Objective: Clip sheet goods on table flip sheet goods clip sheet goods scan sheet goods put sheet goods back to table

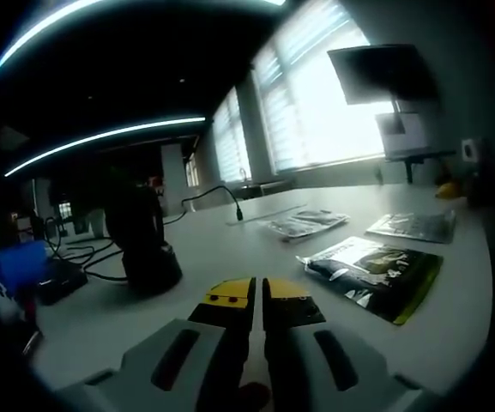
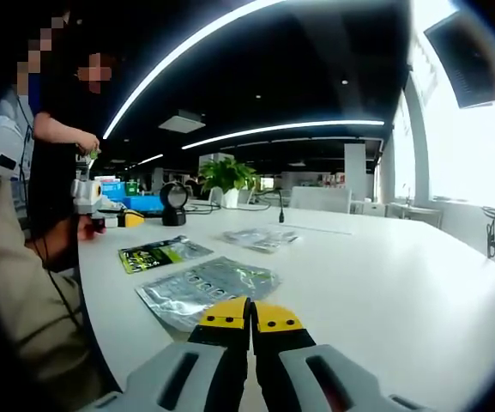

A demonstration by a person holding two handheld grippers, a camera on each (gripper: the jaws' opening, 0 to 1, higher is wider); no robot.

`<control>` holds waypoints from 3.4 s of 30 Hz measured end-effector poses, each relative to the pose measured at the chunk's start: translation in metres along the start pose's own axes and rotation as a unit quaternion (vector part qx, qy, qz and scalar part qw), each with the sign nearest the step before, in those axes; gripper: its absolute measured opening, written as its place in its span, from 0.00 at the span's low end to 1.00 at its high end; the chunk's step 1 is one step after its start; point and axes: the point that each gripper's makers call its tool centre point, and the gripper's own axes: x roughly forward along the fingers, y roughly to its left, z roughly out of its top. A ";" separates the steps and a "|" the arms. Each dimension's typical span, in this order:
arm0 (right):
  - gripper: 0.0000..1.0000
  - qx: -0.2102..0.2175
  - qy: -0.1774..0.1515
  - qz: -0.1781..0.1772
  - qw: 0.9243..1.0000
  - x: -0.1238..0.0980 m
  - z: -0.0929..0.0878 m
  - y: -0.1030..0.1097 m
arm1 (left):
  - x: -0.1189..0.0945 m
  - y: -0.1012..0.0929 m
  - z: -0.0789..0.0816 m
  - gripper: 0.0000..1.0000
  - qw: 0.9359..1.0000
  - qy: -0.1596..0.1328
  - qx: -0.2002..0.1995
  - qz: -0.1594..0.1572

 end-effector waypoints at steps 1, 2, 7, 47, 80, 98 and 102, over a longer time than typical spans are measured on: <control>0.00 0.000 0.000 0.000 1.000 0.000 0.000 0.000 | 0.000 0.000 0.000 0.00 1.000 0.000 0.000 0.000; 0.00 0.001 0.000 0.000 1.000 0.000 0.000 0.000 | 0.000 0.000 0.000 0.00 1.000 0.000 0.000 0.000; 0.00 0.001 0.002 0.000 1.000 0.000 0.000 0.000 | 0.000 0.001 -0.001 0.00 1.000 0.000 0.000 0.001; 0.00 -0.037 0.051 -0.016 0.998 0.008 -0.004 0.000 | 0.000 0.000 -0.004 0.00 1.000 0.008 0.006 0.001; 0.13 -0.086 0.129 0.012 0.988 0.058 0.023 -0.007 | 0.003 0.003 -0.009 0.00 1.000 0.014 0.010 -0.003; 0.19 -0.097 0.208 0.017 0.973 0.094 0.004 -0.011 | 0.002 0.002 -0.008 0.00 1.000 0.012 0.006 -0.002; 0.19 -0.088 0.212 0.022 0.973 0.099 0.003 -0.012 | 0.002 0.003 -0.008 0.00 1.000 0.012 0.006 -0.001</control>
